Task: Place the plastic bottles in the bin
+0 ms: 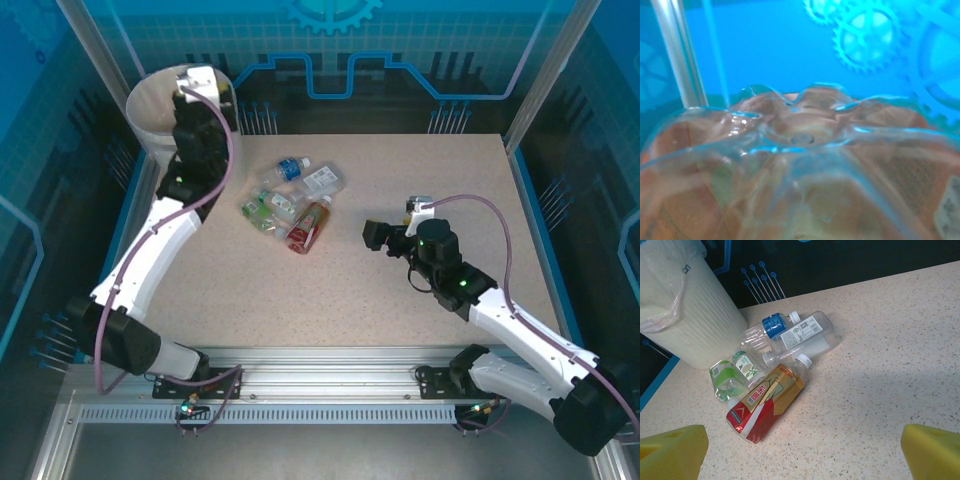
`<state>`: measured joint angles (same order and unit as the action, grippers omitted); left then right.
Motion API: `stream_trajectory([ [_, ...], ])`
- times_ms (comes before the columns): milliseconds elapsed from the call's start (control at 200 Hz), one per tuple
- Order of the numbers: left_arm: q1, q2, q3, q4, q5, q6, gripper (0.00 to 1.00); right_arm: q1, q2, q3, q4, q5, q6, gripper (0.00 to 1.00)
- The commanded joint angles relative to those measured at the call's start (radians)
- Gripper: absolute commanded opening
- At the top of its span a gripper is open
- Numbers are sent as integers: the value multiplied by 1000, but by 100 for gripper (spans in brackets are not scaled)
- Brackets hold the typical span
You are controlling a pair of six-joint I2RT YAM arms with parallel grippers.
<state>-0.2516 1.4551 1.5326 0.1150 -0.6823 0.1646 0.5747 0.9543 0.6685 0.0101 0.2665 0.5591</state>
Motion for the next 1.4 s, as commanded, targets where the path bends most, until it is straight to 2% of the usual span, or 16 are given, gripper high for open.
stream_trajectory([
  [0, 66, 38, 103, 68, 46, 28, 56, -14, -8, -10, 3, 28, 25, 100],
  [120, 137, 100, 172, 108, 96, 30, 57, -20, 3, -4, 4, 8, 28, 100],
  [425, 287, 299, 358, 19, 173, -47, 57, -26, 22, 25, -18, 2, 36, 100],
  [650, 374, 435, 521, -198, 249, -159, 58, -30, 15, 29, -38, -19, 39, 100],
  [785, 408, 492, 568, -286, 243, -205, 59, -30, 15, 37, -54, -30, 44, 100],
  [895, 413, 526, 589, -319, 192, -200, 59, -31, 14, 39, -57, -36, 44, 100],
  [985, 413, 554, 613, -341, 131, -198, 65, -30, 13, 42, -63, -38, 45, 100],
  [1090, 413, 590, 668, -376, 67, -203, 77, -31, 8, 48, -74, -35, 50, 100],
  [1246, 413, 652, 818, -506, 78, -239, 86, -32, -4, 46, -80, -17, 53, 100],
  [1396, 410, 629, 836, -551, 115, -315, 92, -32, -12, 40, -87, -16, 68, 100],
])
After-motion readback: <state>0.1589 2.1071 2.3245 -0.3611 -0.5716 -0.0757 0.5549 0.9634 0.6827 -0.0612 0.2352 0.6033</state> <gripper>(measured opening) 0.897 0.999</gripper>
